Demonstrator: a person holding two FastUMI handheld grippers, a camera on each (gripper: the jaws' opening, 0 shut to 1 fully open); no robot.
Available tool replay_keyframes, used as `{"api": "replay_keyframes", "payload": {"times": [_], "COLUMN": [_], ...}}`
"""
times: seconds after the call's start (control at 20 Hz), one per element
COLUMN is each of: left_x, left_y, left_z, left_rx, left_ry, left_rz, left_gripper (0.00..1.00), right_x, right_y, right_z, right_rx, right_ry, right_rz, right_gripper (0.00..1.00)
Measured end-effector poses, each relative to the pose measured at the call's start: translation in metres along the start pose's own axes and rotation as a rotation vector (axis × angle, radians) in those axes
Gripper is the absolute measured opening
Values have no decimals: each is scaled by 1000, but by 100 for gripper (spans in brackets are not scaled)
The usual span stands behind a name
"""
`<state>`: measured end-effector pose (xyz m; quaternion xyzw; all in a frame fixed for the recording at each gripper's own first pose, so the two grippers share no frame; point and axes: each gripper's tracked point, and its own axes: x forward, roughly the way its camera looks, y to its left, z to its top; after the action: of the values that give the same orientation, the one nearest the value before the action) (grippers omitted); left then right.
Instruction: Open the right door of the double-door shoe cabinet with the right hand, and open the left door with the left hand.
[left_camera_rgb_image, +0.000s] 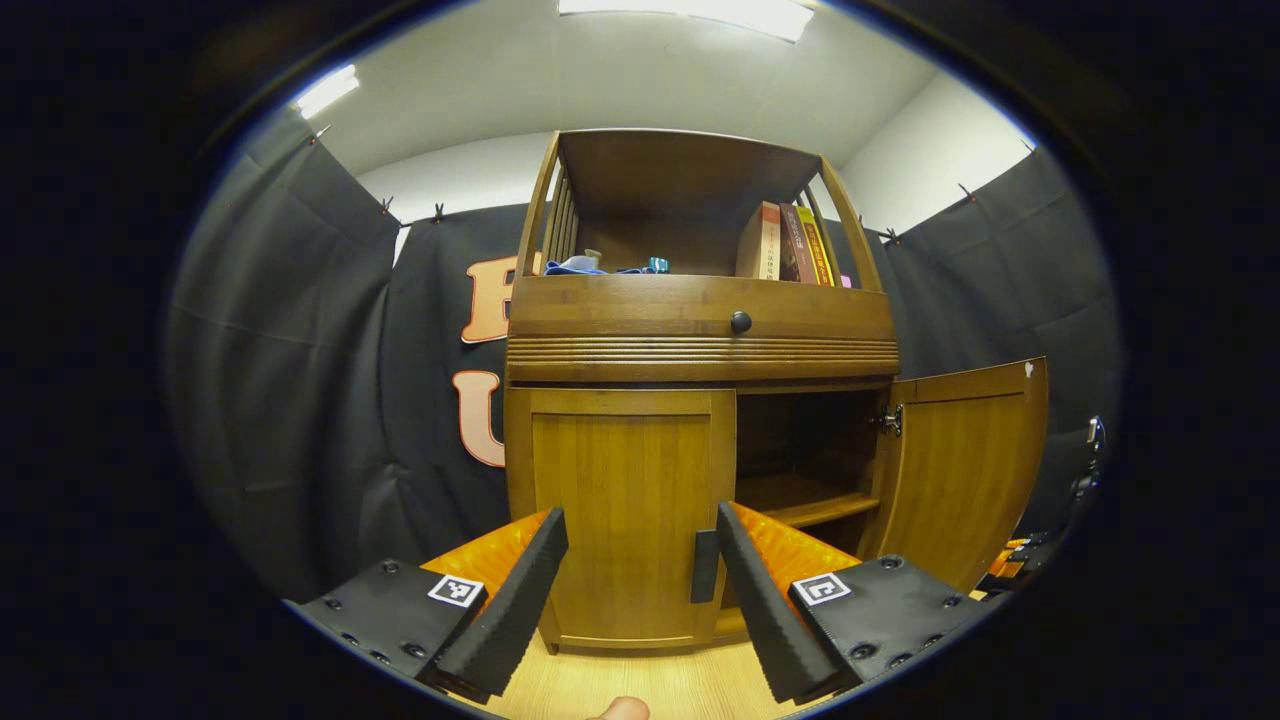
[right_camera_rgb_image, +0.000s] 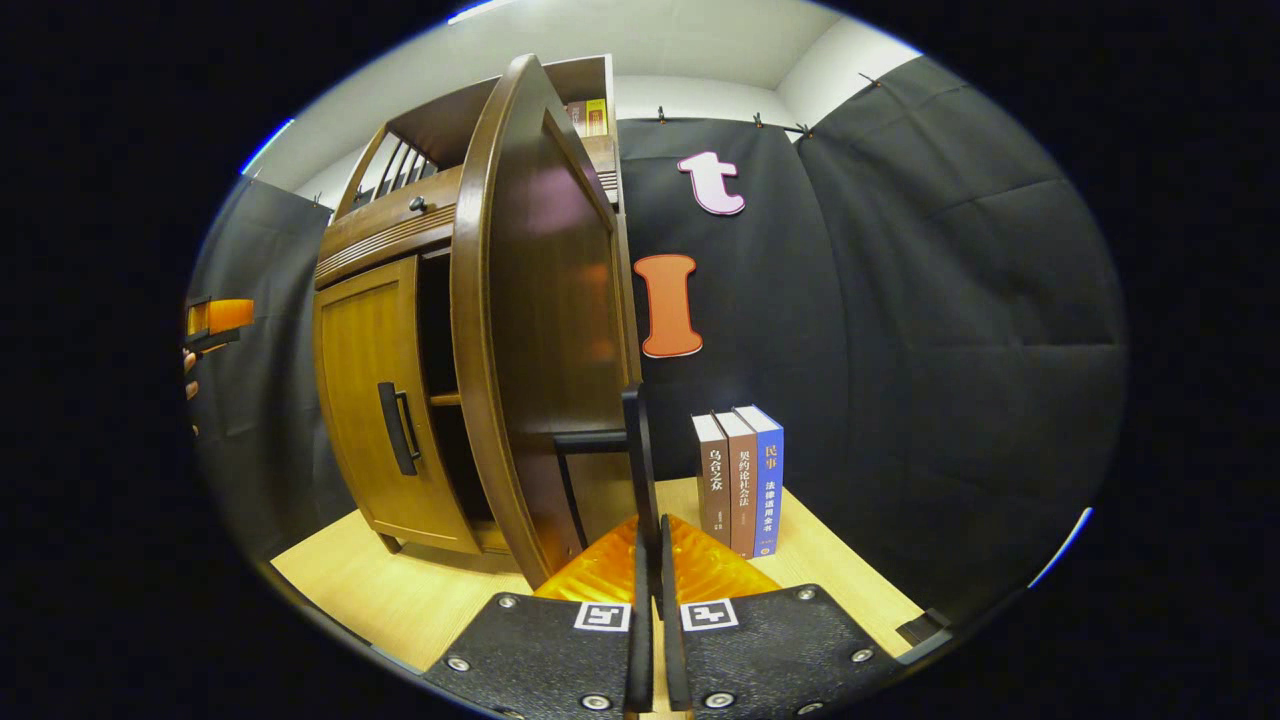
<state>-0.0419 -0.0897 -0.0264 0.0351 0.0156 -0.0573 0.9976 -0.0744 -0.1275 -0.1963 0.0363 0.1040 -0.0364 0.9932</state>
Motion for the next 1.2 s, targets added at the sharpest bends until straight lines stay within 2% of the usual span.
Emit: {"api": "replay_keyframes", "payload": {"times": [0.05, 0.1, 0.15, 0.35, 0.4, 0.45, 0.5, 0.55, 0.6, 0.7, 0.75, 0.8, 0.85, 0.9, 0.95, 1.05, 1.1, 1.15, 1.2], "left_x": [2, 3, 2, 5, 5, 6, 8, 8, 10, 14, 16, 19, 21, 24, 27, 36, 41, 45, 51], "left_y": [-1, -2, -3, -5, -6, -7, -8, -8, -9, -9, -9, -9, -9, -9, -10, -12, -14, -16, -20], "left_z": [-1, -1, -1, -4, -5, -7, -8, -10, -11, -16, -18, -22, -26, -31, -36, -45, -50, -57, -64], "left_rx": [2, 2, 2, 4, 5, 5, 6, 7, 8, 10, 9, 7, 3, -1, -5, -4, 0, 2, 3], "left_ry": [2, 3, 4, 7, 10, 12, 14, 16, 17, 19, 22, 27, 31, 36, 38, 37, 37, 39, 45], "left_rz": [-2, -3, -3, -2, -4, -5, -8, -9, -10, -9, -9, -10, -12, -12, -13, -10, -10, -10, -13], "left_gripper": [95, 96, 96, 96, 95, 95, 95, 95, 95, 96, 96, 96, 98, 98, 98, 95, 95, 95, 95], "right_x": [-1, 1, 2, 0, 0, 0, 0, -1, -1, -3, -4, -8, -12, -17, -21, -28, -31, -32, -34], "right_y": [-1, -4, -4, -6, -6, -6, -7, -8, -8, -11, -13, -16, -21, -28, -39, -60, -70, -75, -75], "right_z": [1, -1, -1, 0, 0, -1, -2, -2, -2, -3, -3, -2, -1, 1, 3, 5, 5, 7, 9], "right_rx": [3, 6, 7, 12, 15, 19, 27, 33, 36, 36, 32, 32, 29, 20, 1, -16, -15, -11, 4], "right_ry": [-1, -2, -3, -1, -2, -2, -1, 2, 6, 11, 11, 11, 6, -5, -18, -34, -44, -55, -60], "right_rz": [3, 6, 8, 19, 21, 24, 26, 28, 30, 23, 15, 8, -7, -31, -67, -135, -167, -174, -161], "right_gripper": [4, 15, 4, 4, 16, 4, 5, 19, 6, 7, 23, 24, 15, 16, 8, 28, 30, 46, 48]}}
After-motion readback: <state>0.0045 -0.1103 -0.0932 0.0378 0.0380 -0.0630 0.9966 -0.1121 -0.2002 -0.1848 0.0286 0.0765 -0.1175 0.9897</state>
